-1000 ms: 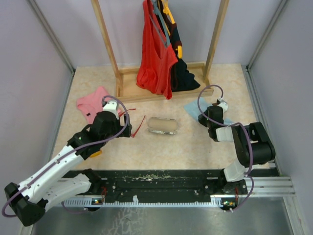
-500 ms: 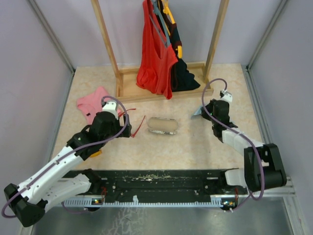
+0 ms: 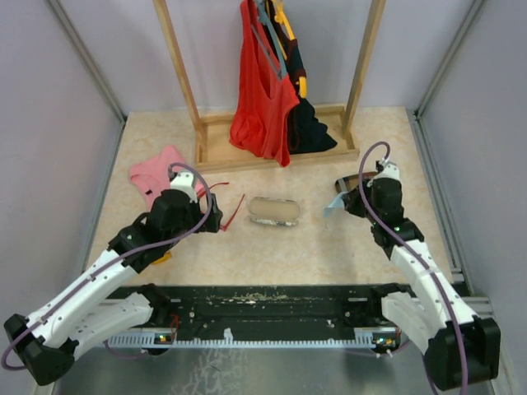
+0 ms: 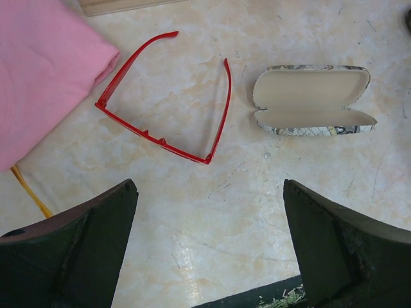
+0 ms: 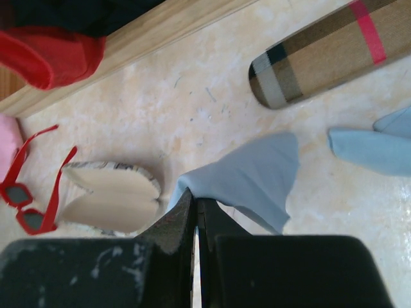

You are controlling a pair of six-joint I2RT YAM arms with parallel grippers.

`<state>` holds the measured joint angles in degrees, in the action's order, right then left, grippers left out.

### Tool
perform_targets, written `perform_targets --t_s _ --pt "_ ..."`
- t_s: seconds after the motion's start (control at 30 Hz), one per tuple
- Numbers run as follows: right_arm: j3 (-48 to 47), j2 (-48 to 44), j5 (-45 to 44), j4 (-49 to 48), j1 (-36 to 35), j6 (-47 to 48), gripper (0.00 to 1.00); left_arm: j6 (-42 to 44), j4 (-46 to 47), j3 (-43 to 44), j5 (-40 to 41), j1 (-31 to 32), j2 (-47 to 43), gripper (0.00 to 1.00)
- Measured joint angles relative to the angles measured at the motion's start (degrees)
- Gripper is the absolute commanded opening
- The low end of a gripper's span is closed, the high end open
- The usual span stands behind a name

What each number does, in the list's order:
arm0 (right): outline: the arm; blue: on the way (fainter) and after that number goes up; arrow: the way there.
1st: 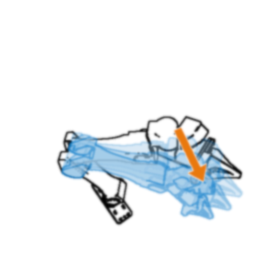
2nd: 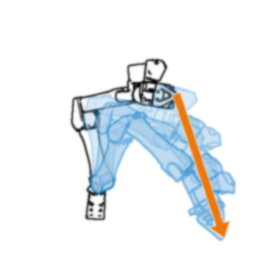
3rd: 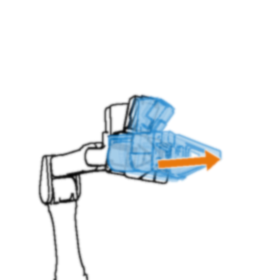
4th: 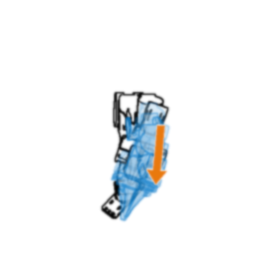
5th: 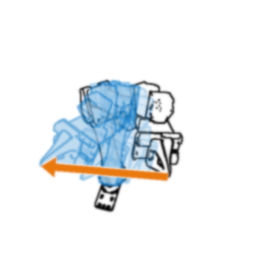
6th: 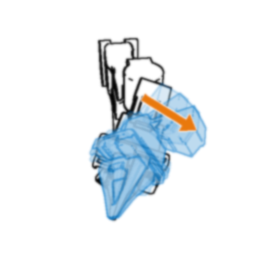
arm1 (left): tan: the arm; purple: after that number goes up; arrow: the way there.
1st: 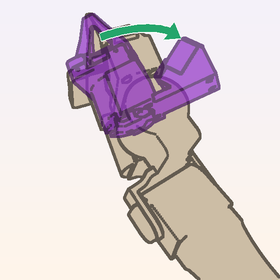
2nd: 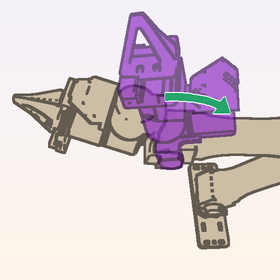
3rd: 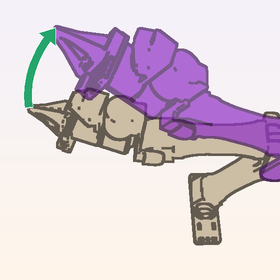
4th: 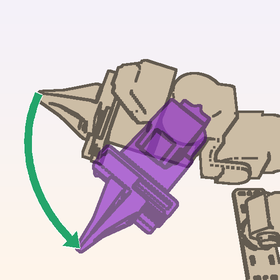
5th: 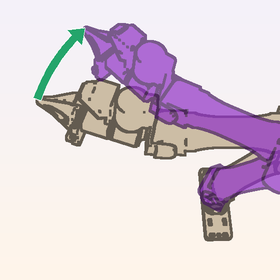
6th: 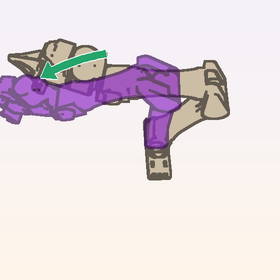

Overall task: Organize the sunglasses
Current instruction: Pick up the glasses cleaning cloth from the center of the board, then place the glasses cleaning cloth at the center of the board.

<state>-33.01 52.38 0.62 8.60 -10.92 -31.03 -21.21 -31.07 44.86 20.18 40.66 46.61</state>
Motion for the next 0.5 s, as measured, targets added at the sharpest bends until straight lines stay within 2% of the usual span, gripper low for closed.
perform_targets --t_s 0.27,0.5 --pt "-4.3 -9.4 2.5 15.6 -8.6 0.0 0.00 -1.8 0.2 -0.8 -1.9 0.0 -0.8 1.00" --pt "-6.9 -10.7 8.1 21.4 -14.6 -1.6 0.00 -4.7 0.7 -2.6 -4.0 0.0 -0.8 1.00"
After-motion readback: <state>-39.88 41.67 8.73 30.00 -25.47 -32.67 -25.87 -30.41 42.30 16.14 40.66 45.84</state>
